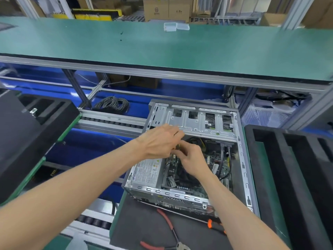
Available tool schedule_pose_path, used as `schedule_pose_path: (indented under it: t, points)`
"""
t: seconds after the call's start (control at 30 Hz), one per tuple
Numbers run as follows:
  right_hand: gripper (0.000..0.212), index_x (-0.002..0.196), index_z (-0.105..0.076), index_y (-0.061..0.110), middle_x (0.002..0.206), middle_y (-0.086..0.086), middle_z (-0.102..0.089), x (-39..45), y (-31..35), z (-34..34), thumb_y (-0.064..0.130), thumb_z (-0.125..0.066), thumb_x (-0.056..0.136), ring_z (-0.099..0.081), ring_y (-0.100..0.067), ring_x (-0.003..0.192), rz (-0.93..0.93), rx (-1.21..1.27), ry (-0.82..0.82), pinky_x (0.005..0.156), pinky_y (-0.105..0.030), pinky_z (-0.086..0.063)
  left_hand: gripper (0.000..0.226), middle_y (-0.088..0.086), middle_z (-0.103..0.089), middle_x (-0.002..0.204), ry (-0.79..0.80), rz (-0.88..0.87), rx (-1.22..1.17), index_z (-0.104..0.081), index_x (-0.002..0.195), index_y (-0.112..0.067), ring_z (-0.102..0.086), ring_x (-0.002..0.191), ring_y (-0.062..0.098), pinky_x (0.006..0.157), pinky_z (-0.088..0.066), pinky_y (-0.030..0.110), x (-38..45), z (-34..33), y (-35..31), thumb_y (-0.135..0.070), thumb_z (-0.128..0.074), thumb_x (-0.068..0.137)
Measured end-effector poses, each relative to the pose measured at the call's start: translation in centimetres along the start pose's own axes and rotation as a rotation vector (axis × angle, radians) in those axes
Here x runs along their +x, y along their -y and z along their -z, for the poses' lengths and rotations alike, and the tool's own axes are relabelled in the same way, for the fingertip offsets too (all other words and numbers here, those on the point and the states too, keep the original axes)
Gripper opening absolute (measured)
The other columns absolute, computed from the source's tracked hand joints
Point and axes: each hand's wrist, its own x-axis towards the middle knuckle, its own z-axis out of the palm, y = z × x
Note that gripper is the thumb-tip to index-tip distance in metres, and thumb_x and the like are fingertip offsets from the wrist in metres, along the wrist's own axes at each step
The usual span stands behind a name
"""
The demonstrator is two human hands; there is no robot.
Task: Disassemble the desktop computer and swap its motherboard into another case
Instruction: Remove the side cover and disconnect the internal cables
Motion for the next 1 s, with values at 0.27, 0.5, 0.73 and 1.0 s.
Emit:
schedule_pose_path:
  t: [0.27, 0.5, 0.73, 1.0]
  points:
    - [0.033, 0.069, -0.053, 0.028, 0.061, 0.009, -0.061, -0.6, 0.1, 0.1, 0.001, -0.062, 0.084, -0.053, -0.009, 0.056, -0.062, -0.047, -0.020, 0.050, -0.017, -0.036, 0.024, 0.009, -0.062, 0.079, 0.094, 0.257, 0.107, -0.054, 0.090, -0.009, -0.045, 0.054, 0.022, 0.050, -0.039, 0.036, 1.2, 0.4, -3.8, -0.016, -0.032, 0.098]
    - [0.033, 0.065, -0.056, 0.030, 0.054, 0.012, -0.057, -0.3, 0.6, -0.5, 0.017, -0.073, 0.090, -0.050, -0.002, 0.051, -0.031, -0.050, -0.023, 0.051, -0.013, -0.036, 0.050, -0.001, -0.045, 0.063, 0.031, 0.138, 0.141, -0.054, 0.086, -0.014, -0.048, 0.052, 0.022, 0.058, -0.038, 0.034, 0.5, 0.9, -1.1, -0.044, -0.021, 0.107]
    - [0.032, 0.066, -0.055, 0.032, 0.055, 0.016, -0.056, -0.6, 0.5, -0.5, 0.021, -0.072, 0.090, -0.044, -0.003, 0.050, -0.052, 0.001, 0.032, 0.050, -0.017, -0.033, 0.051, -0.005, -0.031, 0.047, 0.032, 0.286, 0.112, -0.039, 0.056, -0.017, -0.037, 0.041, 0.015, 0.045, -0.019, 0.027, 1.1, 0.0, -1.9, -0.032, -0.029, 0.104]
    - [0.044, 0.059, -0.046, 0.032, 0.051, 0.022, -0.055, -0.2, 0.4, -0.7, 0.017, -0.072, 0.091, -0.043, -0.004, 0.044, -0.004, -0.053, -0.068, 0.047, -0.015, -0.032, 0.038, -0.003, -0.040, 0.056, 0.041, 0.227, 0.155, -0.039, 0.071, -0.016, -0.036, 0.043, 0.017, 0.044, -0.027, 0.028, 1.2, 0.6, -1.2, -0.034, -0.029, 0.103]
